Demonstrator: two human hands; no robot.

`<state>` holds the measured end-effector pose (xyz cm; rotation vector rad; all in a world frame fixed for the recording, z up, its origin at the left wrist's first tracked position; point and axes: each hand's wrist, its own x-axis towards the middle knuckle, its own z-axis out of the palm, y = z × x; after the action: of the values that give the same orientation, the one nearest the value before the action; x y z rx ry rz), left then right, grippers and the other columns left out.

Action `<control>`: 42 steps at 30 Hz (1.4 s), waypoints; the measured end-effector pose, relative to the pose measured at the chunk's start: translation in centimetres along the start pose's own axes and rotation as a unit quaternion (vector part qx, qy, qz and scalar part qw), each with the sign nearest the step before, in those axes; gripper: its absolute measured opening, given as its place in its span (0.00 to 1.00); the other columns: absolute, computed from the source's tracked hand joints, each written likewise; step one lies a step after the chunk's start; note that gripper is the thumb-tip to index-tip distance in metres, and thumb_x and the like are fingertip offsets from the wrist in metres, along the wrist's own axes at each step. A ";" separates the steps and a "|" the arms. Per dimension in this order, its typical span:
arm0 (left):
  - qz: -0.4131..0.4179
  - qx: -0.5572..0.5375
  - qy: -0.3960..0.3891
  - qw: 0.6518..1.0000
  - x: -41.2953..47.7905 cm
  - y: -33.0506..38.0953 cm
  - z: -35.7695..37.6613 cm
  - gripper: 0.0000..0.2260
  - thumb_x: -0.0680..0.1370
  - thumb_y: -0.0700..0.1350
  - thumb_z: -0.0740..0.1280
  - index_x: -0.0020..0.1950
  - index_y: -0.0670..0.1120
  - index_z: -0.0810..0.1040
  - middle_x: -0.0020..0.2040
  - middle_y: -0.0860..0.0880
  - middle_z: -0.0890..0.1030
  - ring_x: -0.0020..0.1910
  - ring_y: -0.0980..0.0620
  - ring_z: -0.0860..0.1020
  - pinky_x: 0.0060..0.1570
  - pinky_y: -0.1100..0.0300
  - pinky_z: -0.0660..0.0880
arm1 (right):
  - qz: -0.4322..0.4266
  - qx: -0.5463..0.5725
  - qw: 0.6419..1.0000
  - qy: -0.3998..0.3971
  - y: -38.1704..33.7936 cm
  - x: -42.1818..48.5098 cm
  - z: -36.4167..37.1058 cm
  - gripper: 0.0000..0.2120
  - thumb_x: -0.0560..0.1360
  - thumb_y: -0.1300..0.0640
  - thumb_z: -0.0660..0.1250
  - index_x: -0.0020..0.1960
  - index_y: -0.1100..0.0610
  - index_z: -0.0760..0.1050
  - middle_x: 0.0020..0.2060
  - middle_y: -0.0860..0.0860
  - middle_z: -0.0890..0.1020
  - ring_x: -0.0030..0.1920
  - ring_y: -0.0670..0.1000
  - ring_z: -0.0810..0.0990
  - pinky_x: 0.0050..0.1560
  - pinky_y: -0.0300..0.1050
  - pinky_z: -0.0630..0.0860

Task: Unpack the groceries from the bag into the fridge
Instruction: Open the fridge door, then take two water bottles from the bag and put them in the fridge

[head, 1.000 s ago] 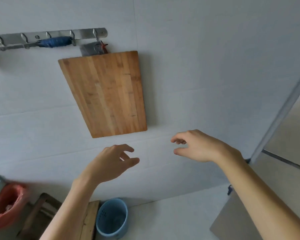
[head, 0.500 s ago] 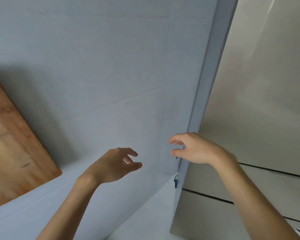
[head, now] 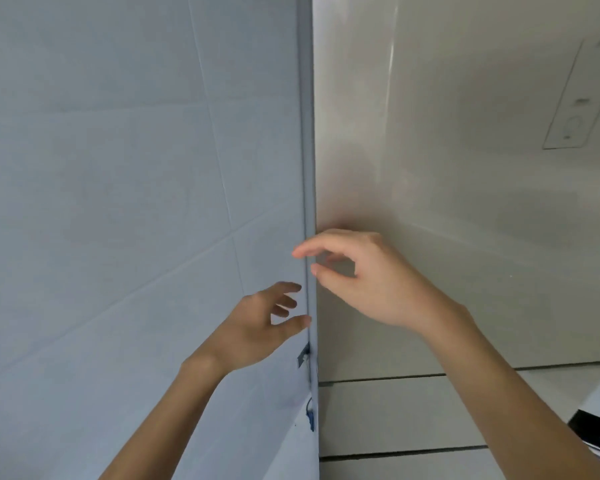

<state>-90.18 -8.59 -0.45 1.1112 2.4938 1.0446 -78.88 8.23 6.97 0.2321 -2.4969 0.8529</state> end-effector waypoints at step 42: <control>0.321 -0.286 -0.151 0.890 -13.1 13.6 18.1 0.13 0.72 0.51 0.70 0.56 0.60 0.79 0.53 0.58 0.82 0.55 0.62 0.79 0.54 0.67 0.75 | 0.113 -0.561 0.725 0.383 -16.9 -31.9 -11.3 0.24 0.69 0.79 0.63 0.59 0.62 0.80 0.68 0.61 0.73 0.73 0.61 0.65 0.72 0.58 0.62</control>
<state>-65.26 -2.32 -5.32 1.7456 1.4271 1.4836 -41.56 1.88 7.71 -0.7094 -1.7926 -0.5390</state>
